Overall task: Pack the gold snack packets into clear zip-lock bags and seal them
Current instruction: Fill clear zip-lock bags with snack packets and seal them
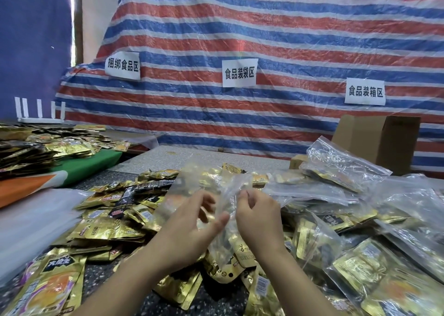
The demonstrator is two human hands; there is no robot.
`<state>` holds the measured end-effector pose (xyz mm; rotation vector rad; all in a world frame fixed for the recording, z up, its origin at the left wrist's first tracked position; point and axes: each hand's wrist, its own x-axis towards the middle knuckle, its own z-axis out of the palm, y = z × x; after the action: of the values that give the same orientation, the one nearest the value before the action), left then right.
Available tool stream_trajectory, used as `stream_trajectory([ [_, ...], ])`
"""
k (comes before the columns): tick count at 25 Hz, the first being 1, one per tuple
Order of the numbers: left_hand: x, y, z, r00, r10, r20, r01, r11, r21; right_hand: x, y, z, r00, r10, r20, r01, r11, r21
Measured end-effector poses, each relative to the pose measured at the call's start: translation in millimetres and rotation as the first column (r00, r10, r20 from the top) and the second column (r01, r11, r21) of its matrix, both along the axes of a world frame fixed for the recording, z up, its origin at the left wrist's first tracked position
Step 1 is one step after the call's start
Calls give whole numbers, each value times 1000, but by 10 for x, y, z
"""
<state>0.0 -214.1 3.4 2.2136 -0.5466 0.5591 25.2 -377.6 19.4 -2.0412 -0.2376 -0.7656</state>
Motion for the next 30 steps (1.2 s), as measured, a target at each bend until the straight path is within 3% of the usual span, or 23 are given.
stream_trajectory([
  [3, -69, -109, -68, 1000, 6, 14, -7, 998, 70, 3, -4, 21, 998, -6, -62, 12, 995, 103],
  [7, -46, -112, -44, 991, 110, 79, -102, 989, -105, 65, -55, -7, 989, 5, -145, 28, 975, 221],
  [9, -48, -63, -7, 981, 143, 128, -128, 985, -112, 87, -79, -15, 981, 29, -191, 27, 958, 284],
  [13, -69, -15, 27, 973, 124, 193, -135, 990, 48, 115, -89, -20, 974, 80, -213, -5, 943, 331],
  [18, -43, 27, -22, 985, 96, 142, -133, 950, 283, 137, -132, 27, 950, 151, -273, -2, 878, 479],
  [23, 20, 118, 47, 936, 202, 288, -235, 968, 86, 130, -135, 31, 902, 364, -232, -174, 799, 576],
  [25, 38, 198, 84, 898, 268, 348, -290, 957, 11, 151, -153, 7, 912, 360, -197, -187, 793, 580],
  [27, 51, 255, 100, 879, 292, 376, -305, 952, -25, 195, -221, -36, 939, 219, -264, -97, 907, 409],
  [28, 57, 270, 102, 876, 294, 381, -305, 952, -33, 217, -259, -64, 941, 119, -318, -47, 973, 227],
  [30, 68, 289, 100, 872, 296, 390, -304, 952, -43, 236, -299, -123, 915, -34, -402, -30, 988, -151],
])
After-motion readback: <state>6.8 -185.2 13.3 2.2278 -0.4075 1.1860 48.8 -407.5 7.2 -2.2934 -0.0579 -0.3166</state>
